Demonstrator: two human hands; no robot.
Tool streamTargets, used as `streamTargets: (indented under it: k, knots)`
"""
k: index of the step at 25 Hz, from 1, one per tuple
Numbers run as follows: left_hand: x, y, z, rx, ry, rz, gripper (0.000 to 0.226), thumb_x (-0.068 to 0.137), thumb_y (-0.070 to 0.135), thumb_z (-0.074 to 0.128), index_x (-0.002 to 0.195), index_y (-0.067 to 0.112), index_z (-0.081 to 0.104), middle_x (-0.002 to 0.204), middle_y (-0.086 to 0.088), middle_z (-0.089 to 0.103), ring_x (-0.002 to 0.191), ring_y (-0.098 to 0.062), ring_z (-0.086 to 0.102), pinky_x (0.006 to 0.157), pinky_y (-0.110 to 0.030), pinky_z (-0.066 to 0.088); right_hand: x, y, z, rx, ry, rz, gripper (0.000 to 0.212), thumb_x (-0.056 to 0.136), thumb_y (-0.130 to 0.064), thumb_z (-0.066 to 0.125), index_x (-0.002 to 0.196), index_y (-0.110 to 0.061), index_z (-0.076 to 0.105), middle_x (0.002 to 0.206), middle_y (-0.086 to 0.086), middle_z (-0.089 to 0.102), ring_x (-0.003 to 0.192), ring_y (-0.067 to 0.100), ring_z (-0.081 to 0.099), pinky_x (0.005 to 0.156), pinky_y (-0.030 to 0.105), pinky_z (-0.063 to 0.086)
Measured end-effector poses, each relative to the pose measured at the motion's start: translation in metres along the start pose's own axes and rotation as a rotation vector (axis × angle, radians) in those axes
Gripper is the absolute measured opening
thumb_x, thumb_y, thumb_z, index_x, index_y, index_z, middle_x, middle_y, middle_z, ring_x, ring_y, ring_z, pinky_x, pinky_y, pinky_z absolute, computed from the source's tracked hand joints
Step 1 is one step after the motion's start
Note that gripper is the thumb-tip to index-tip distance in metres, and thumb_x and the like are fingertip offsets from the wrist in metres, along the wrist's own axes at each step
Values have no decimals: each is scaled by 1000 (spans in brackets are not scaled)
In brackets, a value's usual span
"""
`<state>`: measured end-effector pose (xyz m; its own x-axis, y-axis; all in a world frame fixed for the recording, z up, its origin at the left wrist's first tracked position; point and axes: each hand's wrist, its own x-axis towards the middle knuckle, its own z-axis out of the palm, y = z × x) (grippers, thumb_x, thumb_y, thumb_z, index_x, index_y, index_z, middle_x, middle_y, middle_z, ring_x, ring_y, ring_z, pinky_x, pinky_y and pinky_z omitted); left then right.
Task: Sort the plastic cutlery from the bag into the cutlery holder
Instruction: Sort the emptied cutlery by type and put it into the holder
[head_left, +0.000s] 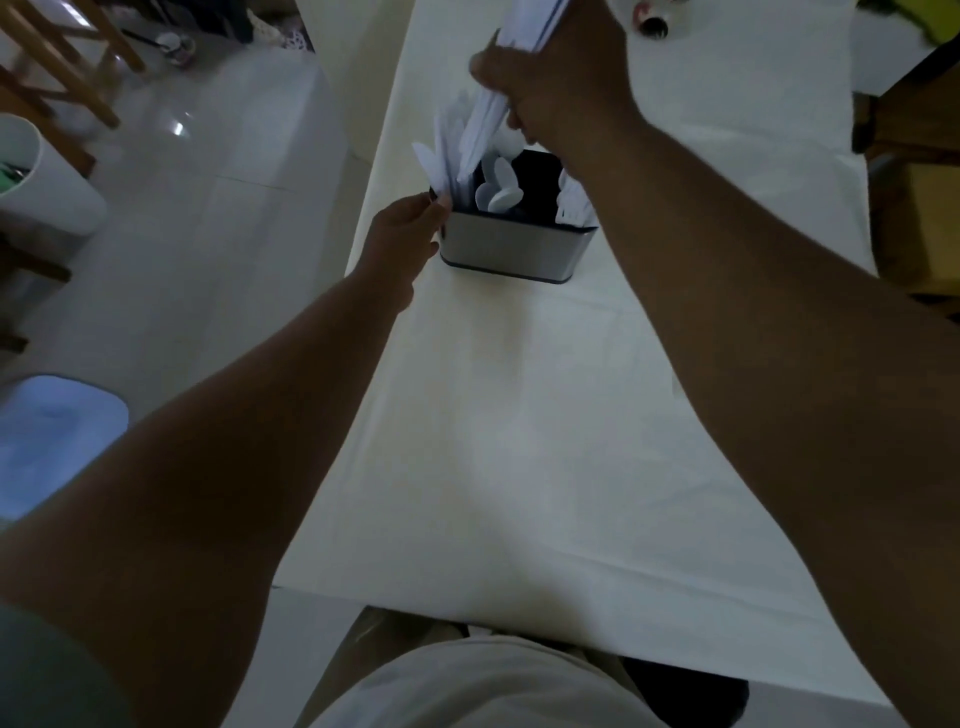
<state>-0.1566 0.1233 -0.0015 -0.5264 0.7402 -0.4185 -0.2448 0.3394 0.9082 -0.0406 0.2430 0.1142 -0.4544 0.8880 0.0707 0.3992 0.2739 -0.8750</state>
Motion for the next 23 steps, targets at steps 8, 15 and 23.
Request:
streamTargets:
  k: [8, 15, 23]
  knots:
    - [-3, 2, 1, 44, -7, 29, 20, 95, 28, 61, 77, 34, 66, 86, 7, 65, 84, -11, 58, 86, -34, 47, -4, 9, 42, -448, -143, -6, 60, 74, -51, 79, 115, -9, 68, 117, 3, 70, 102, 15, 67, 76, 15, 45]
    - [-5, 5, -1, 71, -38, 7, 7, 96, 33, 59, 101, 28, 61, 91, 13, 64, 87, -1, 58, 92, -34, 50, -3, -2, 31, -640, -250, -13, 80, 71, -62, 77, 124, -7, 56, 124, 4, 62, 117, 17, 57, 80, 18, 31]
    - [-1, 4, -4, 90, -37, 25, 8, 93, 32, 62, 98, 27, 65, 99, 3, 69, 91, -10, 63, 90, -37, 50, -24, 6, 31, -807, -287, -430, 89, 91, -54, 58, 155, -6, 19, 161, 15, 23, 148, 30, 24, 117, 41, 29]
